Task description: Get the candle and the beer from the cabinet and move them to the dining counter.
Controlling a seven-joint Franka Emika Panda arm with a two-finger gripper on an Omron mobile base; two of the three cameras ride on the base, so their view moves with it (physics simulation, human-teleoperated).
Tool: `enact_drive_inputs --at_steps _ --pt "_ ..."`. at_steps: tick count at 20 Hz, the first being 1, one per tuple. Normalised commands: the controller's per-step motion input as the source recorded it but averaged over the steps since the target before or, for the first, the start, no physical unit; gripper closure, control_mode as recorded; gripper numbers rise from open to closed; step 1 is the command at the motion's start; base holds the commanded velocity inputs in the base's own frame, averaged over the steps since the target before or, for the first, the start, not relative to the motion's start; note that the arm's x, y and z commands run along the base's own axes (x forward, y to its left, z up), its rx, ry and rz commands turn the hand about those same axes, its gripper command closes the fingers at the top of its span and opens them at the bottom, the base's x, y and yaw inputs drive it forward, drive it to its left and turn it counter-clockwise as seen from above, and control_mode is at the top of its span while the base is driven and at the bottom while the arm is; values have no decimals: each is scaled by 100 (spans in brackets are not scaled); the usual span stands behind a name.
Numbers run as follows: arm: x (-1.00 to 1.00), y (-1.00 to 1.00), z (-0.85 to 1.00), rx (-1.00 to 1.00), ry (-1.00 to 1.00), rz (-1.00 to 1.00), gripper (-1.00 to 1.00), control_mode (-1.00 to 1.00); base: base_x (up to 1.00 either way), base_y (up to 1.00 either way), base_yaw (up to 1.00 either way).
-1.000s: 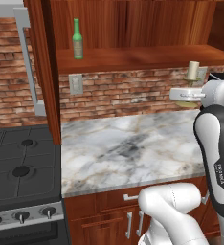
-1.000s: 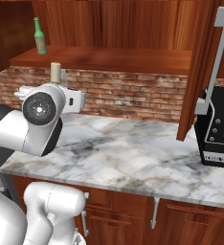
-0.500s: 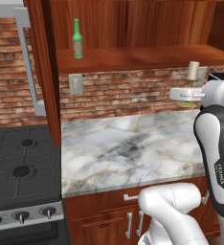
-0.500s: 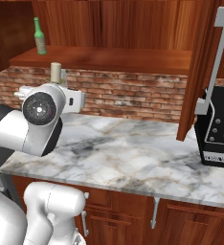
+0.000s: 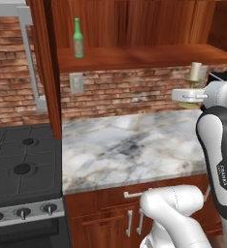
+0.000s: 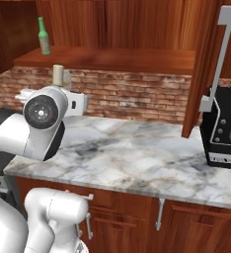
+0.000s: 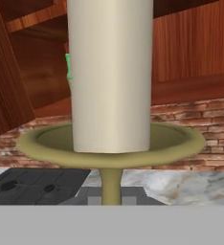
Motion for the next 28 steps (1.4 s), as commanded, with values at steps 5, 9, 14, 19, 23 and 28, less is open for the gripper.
enact_drive_inputs --at_steps 5,9,14,19,23,28 --pt "0 0 0 0 0 0 100 100 -72 0 0" --pt "0 0 0 0 0 0 100 100 -71 0 0" --pt "0 0 0 0 0 0 100 100 -55 5 21" --pt "0 0 0 0 0 0 100 100 -26 11 79" --pt "0 0 0 0 0 0 100 100 -10 2 100" --pt "0 0 0 0 0 0 100 100 -6 0 100"
